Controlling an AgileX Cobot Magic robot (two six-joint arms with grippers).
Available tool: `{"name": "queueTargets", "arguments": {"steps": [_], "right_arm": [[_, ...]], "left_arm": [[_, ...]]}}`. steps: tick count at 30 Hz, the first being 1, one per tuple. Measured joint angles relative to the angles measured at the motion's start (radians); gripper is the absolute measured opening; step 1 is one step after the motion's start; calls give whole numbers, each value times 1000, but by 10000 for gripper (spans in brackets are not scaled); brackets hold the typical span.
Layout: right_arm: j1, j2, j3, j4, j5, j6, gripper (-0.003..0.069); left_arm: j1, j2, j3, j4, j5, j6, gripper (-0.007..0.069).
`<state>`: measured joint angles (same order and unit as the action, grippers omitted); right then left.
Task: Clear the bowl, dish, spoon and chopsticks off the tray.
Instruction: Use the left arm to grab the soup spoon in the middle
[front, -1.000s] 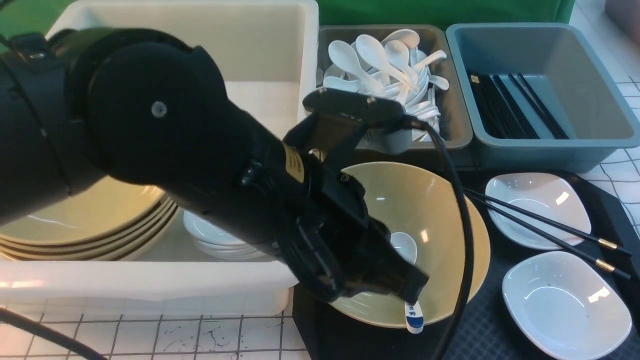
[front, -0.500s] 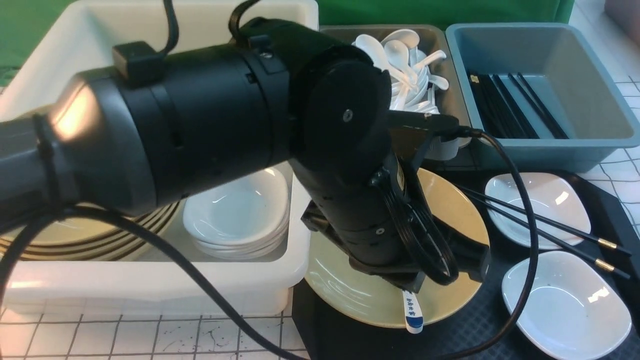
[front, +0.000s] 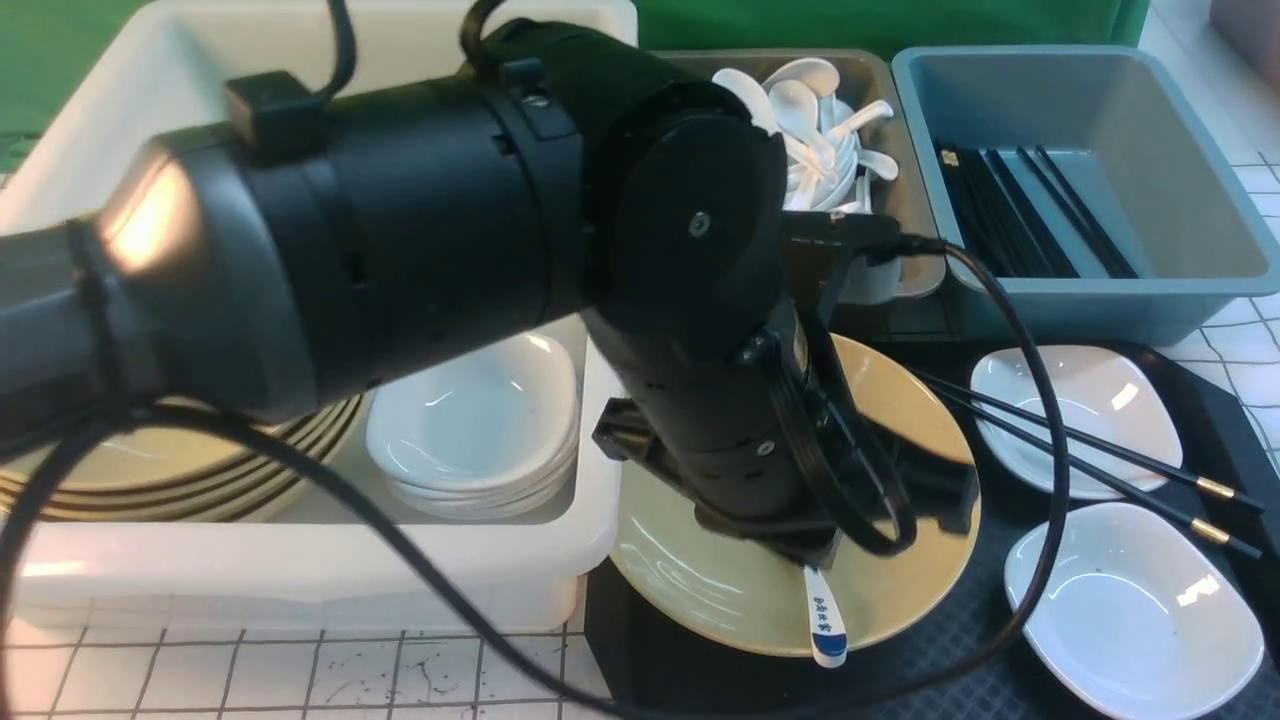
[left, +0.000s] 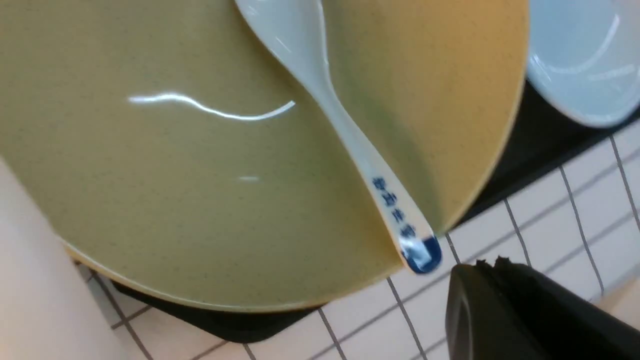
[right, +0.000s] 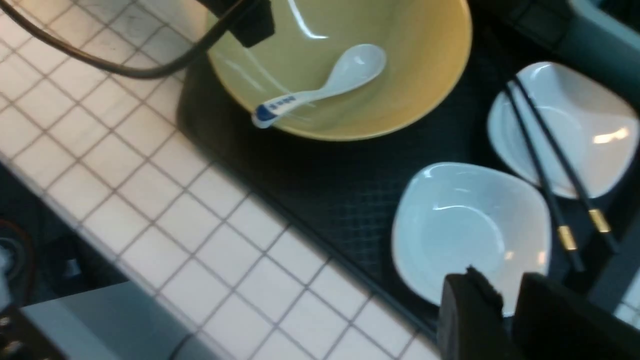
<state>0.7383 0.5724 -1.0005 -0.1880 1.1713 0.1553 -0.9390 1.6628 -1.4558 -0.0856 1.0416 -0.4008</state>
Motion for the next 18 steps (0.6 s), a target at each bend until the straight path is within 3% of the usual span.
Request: {"name": "queueTargets", "arguments": {"steps": [4, 8, 12, 18], "right_arm": [[0, -6, -33, -80, 0, 16, 152], [0, -42, -90, -50, 0, 24, 155], [0, -136, -124, 59, 0, -5, 159], [0, -276, -136, 94, 0, -22, 162]], "left_arm": [[0, 80, -99, 68, 38, -92, 0], [0, 181, -220, 86, 117, -114, 8], [-1, 278, -316, 86, 176, -116, 88], [4, 370, -346, 86, 183, -144, 288]]}}
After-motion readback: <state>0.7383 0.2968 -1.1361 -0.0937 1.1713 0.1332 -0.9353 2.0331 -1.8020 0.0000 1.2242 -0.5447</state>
